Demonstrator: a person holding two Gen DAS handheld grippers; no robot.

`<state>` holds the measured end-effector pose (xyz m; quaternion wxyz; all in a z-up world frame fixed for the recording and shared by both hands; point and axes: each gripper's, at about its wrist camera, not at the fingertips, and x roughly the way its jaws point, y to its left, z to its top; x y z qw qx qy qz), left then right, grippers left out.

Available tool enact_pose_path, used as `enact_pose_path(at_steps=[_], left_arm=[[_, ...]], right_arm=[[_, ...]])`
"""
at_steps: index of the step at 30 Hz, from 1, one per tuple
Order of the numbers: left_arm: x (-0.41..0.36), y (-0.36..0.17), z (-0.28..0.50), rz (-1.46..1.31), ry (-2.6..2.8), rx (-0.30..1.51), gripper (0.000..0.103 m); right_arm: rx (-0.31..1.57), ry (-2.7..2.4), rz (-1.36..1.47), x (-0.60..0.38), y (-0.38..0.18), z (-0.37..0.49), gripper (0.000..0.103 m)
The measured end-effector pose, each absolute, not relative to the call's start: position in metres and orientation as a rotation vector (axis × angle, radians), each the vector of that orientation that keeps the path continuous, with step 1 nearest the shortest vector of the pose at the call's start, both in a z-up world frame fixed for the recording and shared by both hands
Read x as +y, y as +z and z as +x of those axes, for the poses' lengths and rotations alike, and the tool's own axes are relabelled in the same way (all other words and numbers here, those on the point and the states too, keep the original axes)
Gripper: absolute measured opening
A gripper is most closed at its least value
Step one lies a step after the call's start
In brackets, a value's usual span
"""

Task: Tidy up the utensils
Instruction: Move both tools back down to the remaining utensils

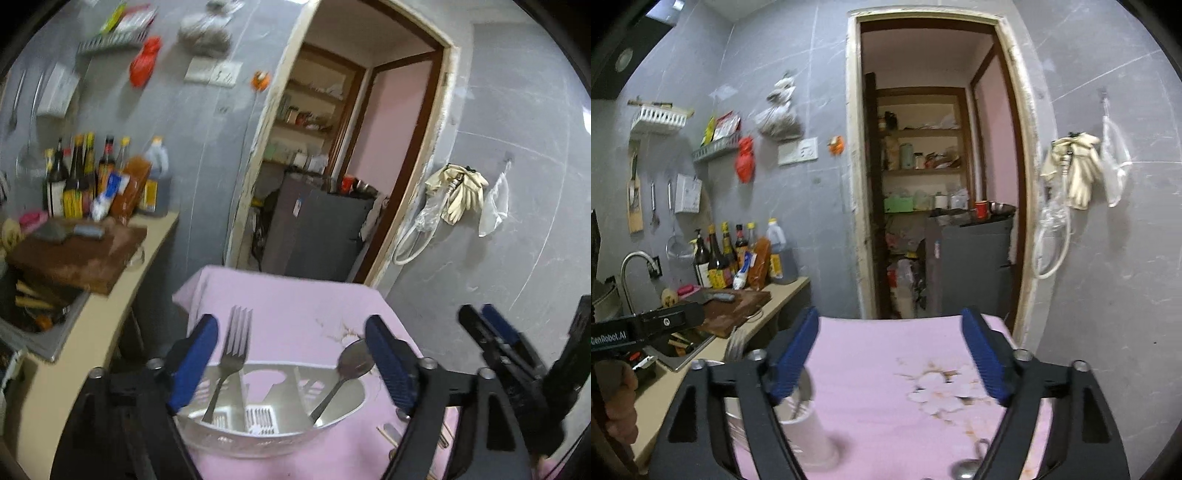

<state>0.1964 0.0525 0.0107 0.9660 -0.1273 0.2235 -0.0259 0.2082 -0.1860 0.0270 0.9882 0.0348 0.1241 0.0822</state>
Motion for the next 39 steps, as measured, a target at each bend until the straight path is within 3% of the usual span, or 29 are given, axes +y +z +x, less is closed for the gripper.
enact_pose_path(at_steps=[4, 15, 32, 34, 36, 39], left_arm=[[0.016, 0.017, 0.191, -0.189, -0.028, 0.4, 0.1], [-0.064, 0.003, 0.18, -0.163, -0.023, 0.398, 0.1], [-0.139, -0.101, 0.2, -0.214, 0.062, 0.719, 0.099], [-0.144, -0.112, 0.206, -0.231, 0.054, 0.75, 0.093], [-0.148, -0.12, 0.212, -0.241, 0.045, 0.781, 0.087], [-0.153, -0.135, 0.222, -0.255, 0.04, 0.825, 0.075]], right_arm=[[0.255, 0.125, 0.063, -0.222, 0.029, 0.199, 0.098], [0.369, 0.081, 0.022, -0.299, 0.004, 0.211, 0.1], [0.623, 0.222, 0.016, -0.354, -0.11, 0.276, 0.1], [0.637, 0.237, 0.019, -0.353, -0.119, 0.281, 0.096], [0.649, 0.244, 0.015, -0.351, -0.128, 0.287, 0.08], [0.674, 0.263, 0.017, -0.346, -0.141, 0.297, 0.069]])
